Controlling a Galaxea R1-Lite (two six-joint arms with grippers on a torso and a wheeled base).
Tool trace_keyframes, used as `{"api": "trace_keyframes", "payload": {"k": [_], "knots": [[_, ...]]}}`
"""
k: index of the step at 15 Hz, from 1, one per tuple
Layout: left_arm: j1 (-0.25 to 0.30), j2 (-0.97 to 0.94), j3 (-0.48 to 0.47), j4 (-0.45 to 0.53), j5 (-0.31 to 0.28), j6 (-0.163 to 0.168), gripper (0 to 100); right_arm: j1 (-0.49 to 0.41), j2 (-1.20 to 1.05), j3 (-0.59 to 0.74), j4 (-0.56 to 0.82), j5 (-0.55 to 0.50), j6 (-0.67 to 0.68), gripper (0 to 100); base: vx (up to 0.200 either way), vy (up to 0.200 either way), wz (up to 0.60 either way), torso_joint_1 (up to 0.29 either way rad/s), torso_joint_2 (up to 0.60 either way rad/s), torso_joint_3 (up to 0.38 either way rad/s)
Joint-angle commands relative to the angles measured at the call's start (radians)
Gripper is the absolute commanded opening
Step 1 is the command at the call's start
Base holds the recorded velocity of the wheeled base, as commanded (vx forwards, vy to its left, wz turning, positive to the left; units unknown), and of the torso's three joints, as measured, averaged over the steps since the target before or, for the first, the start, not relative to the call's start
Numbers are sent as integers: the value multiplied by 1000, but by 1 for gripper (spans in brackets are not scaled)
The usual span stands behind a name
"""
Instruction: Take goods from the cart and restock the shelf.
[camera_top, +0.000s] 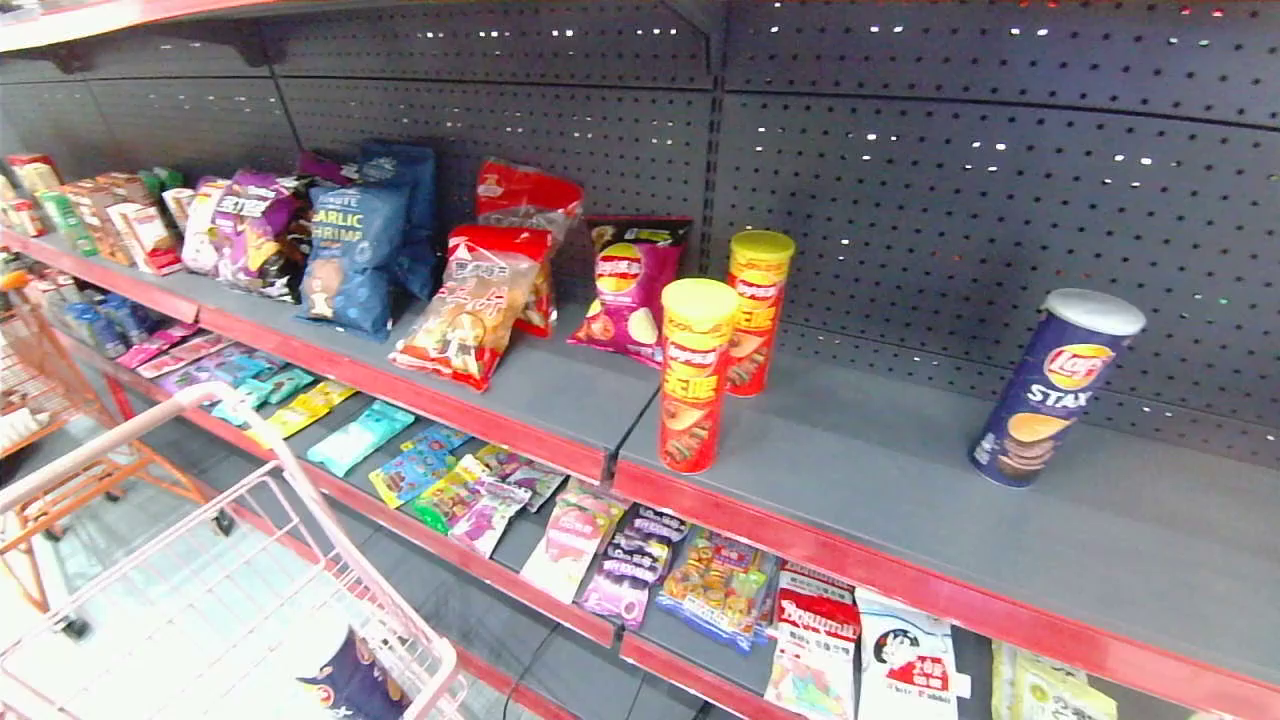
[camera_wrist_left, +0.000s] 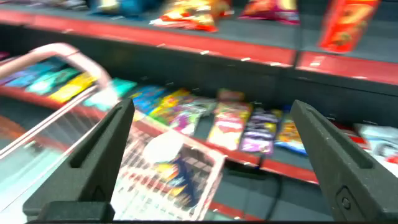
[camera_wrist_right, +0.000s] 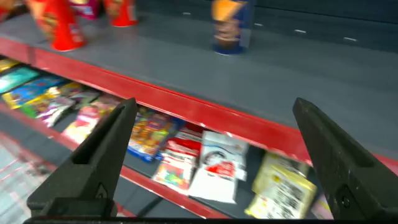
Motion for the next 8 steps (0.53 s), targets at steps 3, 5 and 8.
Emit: {"api": "trace_keyframes", "payload": {"k": [3,5,8], "knots": [[0,0,0,0,0,0,100,1,0,0,0,1,3,100,0,0,600,1,4,2],[0,0,0,0,0,0,100,1,0,0,0,1,6,100,0,0,600,2,2,5],[0,0,0,0,0,2,100,1,0,0,0,1,6,100,-67,0,0,1,1,2]]}}
